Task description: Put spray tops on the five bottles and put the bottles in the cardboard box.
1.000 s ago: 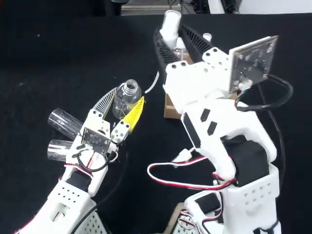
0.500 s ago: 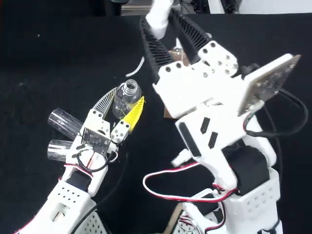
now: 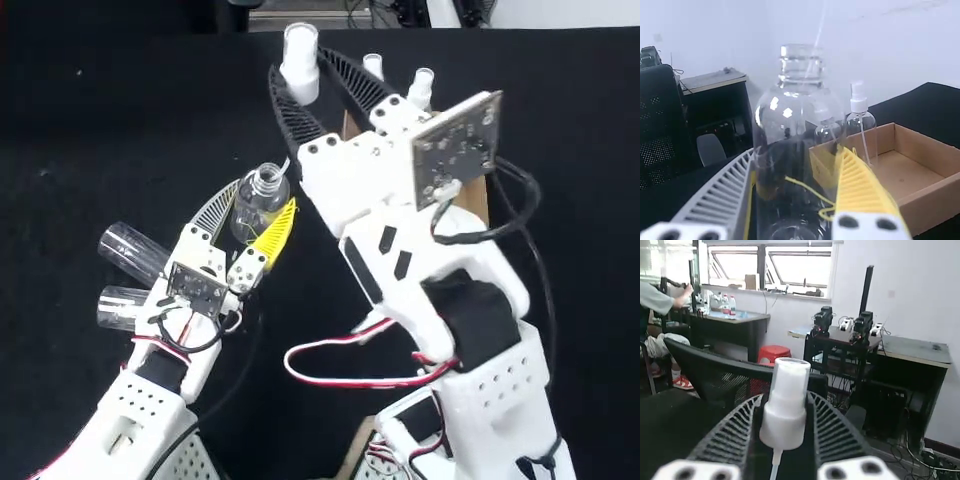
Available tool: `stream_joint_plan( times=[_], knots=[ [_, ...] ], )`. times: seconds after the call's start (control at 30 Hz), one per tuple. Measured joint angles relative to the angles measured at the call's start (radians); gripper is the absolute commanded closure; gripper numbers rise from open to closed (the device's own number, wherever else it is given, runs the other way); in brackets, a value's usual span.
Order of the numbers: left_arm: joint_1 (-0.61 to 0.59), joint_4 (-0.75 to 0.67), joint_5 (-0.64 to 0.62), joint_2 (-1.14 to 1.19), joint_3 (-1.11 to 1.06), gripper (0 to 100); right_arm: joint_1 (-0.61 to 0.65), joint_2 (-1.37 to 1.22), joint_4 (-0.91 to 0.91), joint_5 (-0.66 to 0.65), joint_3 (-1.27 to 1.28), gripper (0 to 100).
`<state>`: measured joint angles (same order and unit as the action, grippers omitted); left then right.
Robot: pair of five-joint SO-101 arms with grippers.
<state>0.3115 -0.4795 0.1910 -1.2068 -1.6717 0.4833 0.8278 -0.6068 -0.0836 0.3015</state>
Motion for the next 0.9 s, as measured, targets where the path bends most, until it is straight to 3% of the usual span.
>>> stream_joint_plan(
  times=[0.33, 0.57, 0.9],
  knots=[
    [0.003, 0.000, 0.000, 0.000, 0.000, 97, 0.011, 0.000, 0.000, -0.003, 0.063, 97.8],
    [0.006, 0.000, 0.000, 0.000, 0.000, 97, 0.091, 0.018, 0.000, -0.003, 0.155, 77.7],
    [0.002, 0.000, 0.000, 0.000, 0.000, 97, 0.124, 0.163, -0.023, -0.003, 0.183, 81.9]
  ],
)
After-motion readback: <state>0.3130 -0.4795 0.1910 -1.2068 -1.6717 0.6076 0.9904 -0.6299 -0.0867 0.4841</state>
